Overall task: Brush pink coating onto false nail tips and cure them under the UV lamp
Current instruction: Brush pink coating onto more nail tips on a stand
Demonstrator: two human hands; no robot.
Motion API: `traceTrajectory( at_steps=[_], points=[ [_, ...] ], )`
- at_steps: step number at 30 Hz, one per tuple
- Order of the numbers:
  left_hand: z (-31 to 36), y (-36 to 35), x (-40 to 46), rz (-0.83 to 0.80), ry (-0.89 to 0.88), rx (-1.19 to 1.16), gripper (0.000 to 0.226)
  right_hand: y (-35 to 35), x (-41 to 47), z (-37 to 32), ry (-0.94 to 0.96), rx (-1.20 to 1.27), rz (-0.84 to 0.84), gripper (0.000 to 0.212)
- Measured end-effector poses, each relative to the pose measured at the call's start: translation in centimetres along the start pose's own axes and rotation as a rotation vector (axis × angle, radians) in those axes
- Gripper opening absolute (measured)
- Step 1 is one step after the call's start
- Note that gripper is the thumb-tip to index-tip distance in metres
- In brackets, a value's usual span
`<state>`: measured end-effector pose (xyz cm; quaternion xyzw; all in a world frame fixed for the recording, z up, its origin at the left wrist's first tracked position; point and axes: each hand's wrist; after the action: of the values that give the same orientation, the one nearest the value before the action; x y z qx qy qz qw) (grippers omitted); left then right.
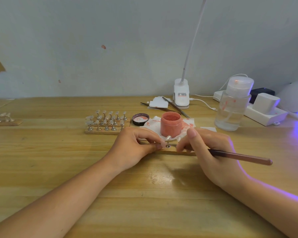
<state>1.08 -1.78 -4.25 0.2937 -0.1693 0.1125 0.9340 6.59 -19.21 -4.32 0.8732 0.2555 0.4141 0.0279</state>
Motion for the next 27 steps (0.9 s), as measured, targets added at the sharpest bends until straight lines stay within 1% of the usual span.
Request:
traceTrajectory(
  at_steps=[2,5,8,10,12,14,18,20,22,25,27],
  points=[
    [0.08,0.05,-0.02,0.009,-0.002,-0.009,0.023,0.03,0.12,0.09,-0.004,-0.038,-0.013,0.039],
    [0.28,0.01,0.03,0.021,-0.008,-0.020,0.016,0.06,-0.01,0.01,-0.064,-0.009,-0.040,0.042],
    [0.40,0.08,-0.01,0.067,0.022,-0.033,0.008,0.25,-0.05,-0.39,-0.019,0.011,0.006,0.040],
    [0.49,0.08,-0.04,0.082,0.033,-0.011,0.005,0.35,0.12,-0.58,0.004,-0.009,0.039,0.034],
    [0.62,0.10,-0.12,0.092,0.050,-0.026,0.004,0.30,0.28,-0.70,-0.007,-0.027,0.068,0.027],
    [0.71,0.12,-0.15,0.088,0.073,-0.060,0.005,0.24,0.29,-0.67,-0.017,-0.023,0.061,0.024],
    [0.71,0.11,-0.14,0.094,0.127,-0.065,0.012,0.16,0.15,-0.57,-0.006,-0.021,0.022,0.032],
    [0.77,0.11,-0.12,0.099,0.136,-0.053,0.014,0.03,0.26,-0.60,0.010,-0.066,0.038,0.029],
    [0.86,0.13,-0.16,0.095,0.140,-0.046,0.013,-0.11,0.28,-0.61,0.012,-0.104,0.010,0.025],
    [0.81,0.15,-0.17,0.087,0.135,-0.034,0.015,-0.08,0.01,-0.59,0.020,-0.063,-0.058,0.033],
    [0.70,0.16,-0.12,0.088,0.135,-0.037,0.018,-0.07,0.11,-0.70,0.046,-0.079,-0.040,0.032]
  ],
)
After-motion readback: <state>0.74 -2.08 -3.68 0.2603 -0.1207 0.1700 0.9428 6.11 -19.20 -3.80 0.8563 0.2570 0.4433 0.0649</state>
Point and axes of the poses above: each hand's wrist, its own x-axis towards the middle knuckle, its own y-axis out of the back of the hand, z = x × y, and after that the axes turned 9 degrees about x, right-handed
